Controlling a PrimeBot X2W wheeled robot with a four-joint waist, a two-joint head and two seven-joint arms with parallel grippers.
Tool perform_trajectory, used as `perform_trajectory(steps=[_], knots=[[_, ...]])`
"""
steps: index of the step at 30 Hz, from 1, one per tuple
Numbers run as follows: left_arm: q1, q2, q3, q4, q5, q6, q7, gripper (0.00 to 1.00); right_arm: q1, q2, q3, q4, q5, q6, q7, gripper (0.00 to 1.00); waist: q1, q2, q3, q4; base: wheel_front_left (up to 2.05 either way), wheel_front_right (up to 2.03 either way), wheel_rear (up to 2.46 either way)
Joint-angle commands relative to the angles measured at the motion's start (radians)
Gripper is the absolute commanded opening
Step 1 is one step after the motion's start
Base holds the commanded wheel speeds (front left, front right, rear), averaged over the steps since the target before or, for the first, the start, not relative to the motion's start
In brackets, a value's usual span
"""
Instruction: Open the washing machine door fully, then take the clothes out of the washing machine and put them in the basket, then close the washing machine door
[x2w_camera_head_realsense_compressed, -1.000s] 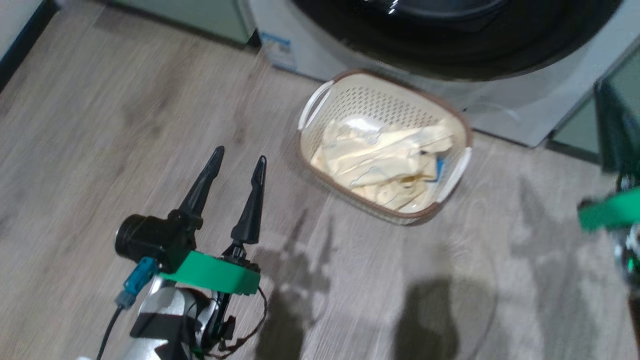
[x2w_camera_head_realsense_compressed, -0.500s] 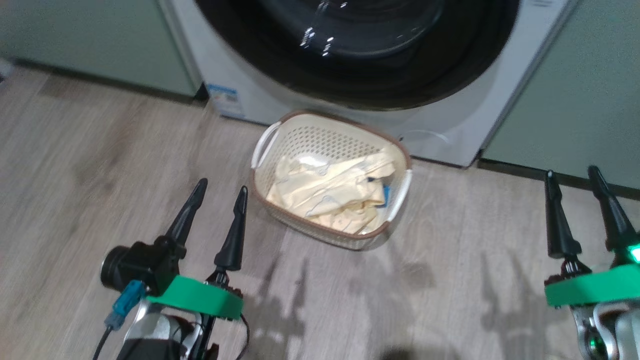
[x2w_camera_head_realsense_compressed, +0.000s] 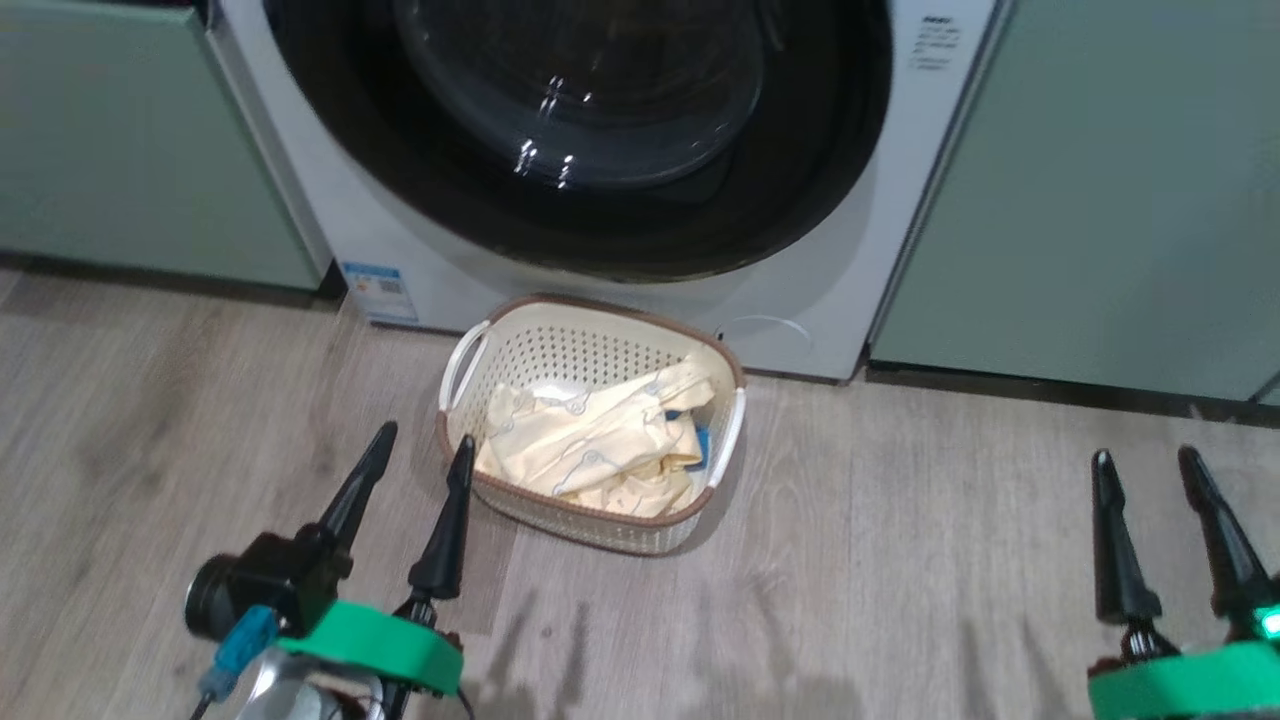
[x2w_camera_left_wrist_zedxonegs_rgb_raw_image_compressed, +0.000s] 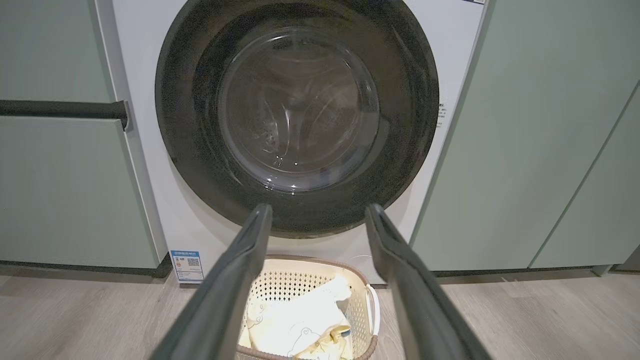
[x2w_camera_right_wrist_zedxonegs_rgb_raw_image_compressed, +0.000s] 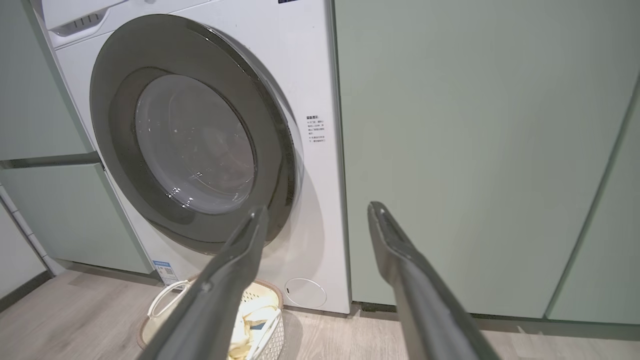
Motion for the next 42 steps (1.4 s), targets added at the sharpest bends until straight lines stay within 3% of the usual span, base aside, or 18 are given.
perform_trajectory(steps=[1, 15, 42], knots=[[-0.016, 0.018, 0.041, -0.034, -0.009, 0.008, 0.002, 1.00, -0.006, -0.006, 0.018, -0.048, -0.010, 0.001, -0.005, 1.00, 0.0001, -0.0001, -0.019, -0.015, 0.00, 0.00, 0.00], [0.030, 0.032, 0.044, -0.061, -0.015, 0.024, 0.031, 1.00, 0.064, 0.007, 0.033, -0.087, -0.016, 0.001, -0.005, 1.00, 0.0001, -0.0001, -0.049, -0.029, 0.00, 0.00, 0.00], [0.034, 0.046, 0.031, -0.070, -0.025, 0.047, 0.038, 1.00, 0.060, 0.009, 0.028, -0.089, -0.014, 0.001, -0.005, 1.00, 0.0001, -0.0001, -0.050, -0.044, 0.00, 0.00, 0.00]])
